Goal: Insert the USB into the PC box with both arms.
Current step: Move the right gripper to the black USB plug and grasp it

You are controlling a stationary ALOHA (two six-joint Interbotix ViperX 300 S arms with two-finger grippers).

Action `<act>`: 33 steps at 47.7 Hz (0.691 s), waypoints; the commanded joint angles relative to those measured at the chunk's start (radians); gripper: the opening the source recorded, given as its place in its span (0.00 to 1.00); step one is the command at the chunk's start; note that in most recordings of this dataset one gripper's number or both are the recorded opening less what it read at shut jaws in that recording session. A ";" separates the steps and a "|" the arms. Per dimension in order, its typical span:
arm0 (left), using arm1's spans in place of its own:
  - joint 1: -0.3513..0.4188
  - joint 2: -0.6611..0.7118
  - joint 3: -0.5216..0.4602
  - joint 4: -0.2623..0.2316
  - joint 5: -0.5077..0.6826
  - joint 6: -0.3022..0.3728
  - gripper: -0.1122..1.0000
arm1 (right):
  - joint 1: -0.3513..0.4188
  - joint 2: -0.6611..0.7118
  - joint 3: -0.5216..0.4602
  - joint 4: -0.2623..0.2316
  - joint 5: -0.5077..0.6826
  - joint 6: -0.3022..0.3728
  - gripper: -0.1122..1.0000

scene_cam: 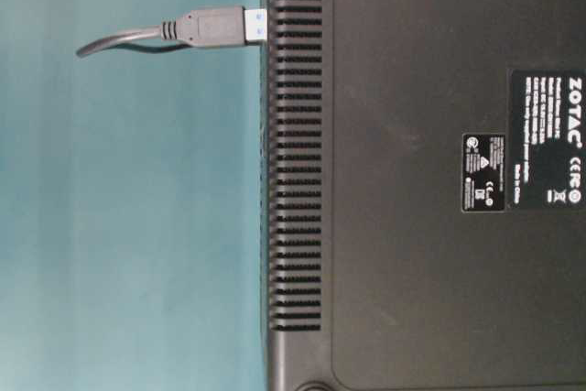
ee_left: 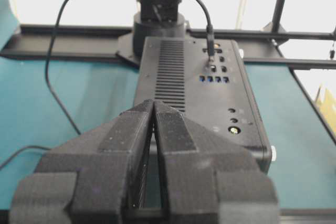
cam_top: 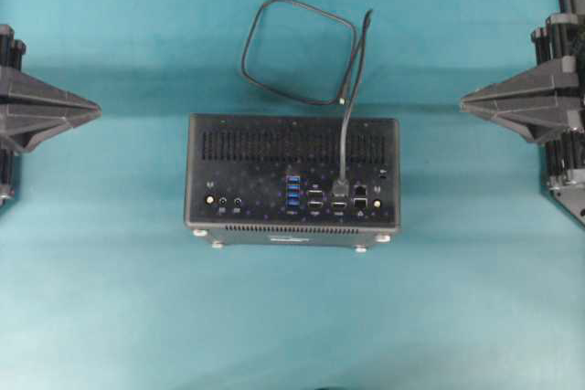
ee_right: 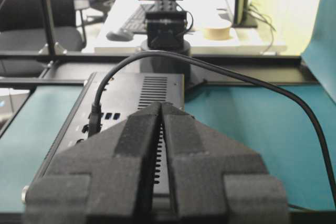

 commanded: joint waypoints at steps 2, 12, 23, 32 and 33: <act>-0.008 0.041 -0.069 0.008 0.015 -0.023 0.19 | 0.003 0.009 -0.031 0.032 0.011 0.014 0.23; -0.029 0.120 -0.204 0.012 0.233 -0.023 0.10 | 0.009 0.020 -0.153 0.117 0.324 0.089 0.11; -0.048 0.181 -0.270 0.012 0.328 -0.003 0.10 | 0.029 0.084 -0.284 0.115 0.497 0.092 0.10; -0.048 0.178 -0.285 0.014 0.345 -0.003 0.10 | 0.031 0.199 -0.359 0.118 0.518 0.094 0.11; -0.048 0.178 -0.287 0.014 0.348 -0.003 0.10 | 0.029 0.215 -0.368 0.118 0.523 0.094 0.12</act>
